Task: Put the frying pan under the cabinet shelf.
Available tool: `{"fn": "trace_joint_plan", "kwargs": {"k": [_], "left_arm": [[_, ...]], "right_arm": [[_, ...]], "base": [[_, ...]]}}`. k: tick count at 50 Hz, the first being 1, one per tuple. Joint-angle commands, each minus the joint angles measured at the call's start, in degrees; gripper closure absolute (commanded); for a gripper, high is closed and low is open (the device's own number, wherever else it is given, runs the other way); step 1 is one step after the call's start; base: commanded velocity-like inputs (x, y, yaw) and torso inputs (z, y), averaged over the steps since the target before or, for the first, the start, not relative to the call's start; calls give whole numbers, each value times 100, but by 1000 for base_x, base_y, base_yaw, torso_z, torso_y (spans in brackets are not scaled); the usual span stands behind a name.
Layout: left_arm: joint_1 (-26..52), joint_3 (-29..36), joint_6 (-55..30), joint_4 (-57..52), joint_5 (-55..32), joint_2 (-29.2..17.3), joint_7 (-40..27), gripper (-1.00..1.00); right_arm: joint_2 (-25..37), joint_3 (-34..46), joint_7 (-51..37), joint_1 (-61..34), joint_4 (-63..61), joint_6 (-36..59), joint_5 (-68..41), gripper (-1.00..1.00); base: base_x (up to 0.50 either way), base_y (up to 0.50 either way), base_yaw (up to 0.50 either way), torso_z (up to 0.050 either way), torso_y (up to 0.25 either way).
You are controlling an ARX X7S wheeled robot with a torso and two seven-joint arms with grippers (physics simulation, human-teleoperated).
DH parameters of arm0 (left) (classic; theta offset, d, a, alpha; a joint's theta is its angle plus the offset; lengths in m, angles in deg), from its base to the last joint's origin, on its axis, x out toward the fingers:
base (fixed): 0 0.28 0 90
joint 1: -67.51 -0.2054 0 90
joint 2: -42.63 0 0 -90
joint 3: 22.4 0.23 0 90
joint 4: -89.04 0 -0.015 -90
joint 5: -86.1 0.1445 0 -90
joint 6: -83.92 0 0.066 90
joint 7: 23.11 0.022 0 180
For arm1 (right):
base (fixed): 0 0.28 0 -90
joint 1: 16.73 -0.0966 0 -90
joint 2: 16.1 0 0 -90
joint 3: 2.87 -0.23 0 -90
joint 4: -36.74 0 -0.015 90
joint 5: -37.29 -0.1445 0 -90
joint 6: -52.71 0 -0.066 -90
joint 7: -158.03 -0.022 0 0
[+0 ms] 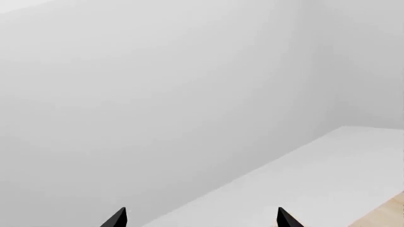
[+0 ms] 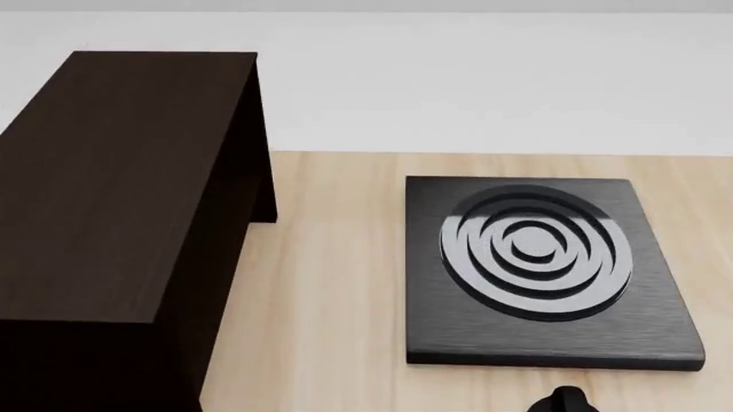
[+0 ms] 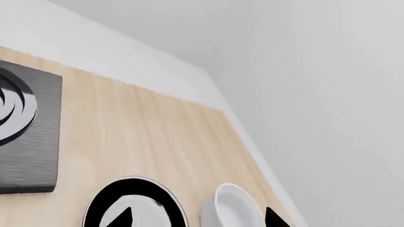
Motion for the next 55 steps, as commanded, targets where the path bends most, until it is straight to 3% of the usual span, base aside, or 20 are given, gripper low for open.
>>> {"fn": "trace_joint_plan", "kwargs": {"k": [1, 16, 36, 55], "left_arm": [[-6, 33, 35, 18, -15, -2, 4, -100], [10, 32, 26, 21, -76, -21, -19, -100], [-49, 5, 40, -22, -173, -59, -70, -100], [-68, 48, 89, -16, -199, -68, -86, -100]], "right_arm": [[36, 228, 95, 174, 107, -111, 163, -100], [8, 1330, 184, -273, 399, -288, 477, -100], [-147, 2061, 363, -198, 647, -550, 935, -100], [-182, 1656, 411, 747, 762, -831, 994, -100]], "base": [[0, 0, 0, 0, 0], [0, 0, 0, 0, 0], [0, 0, 0, 0, 0], [0, 0, 0, 0, 0]]}}
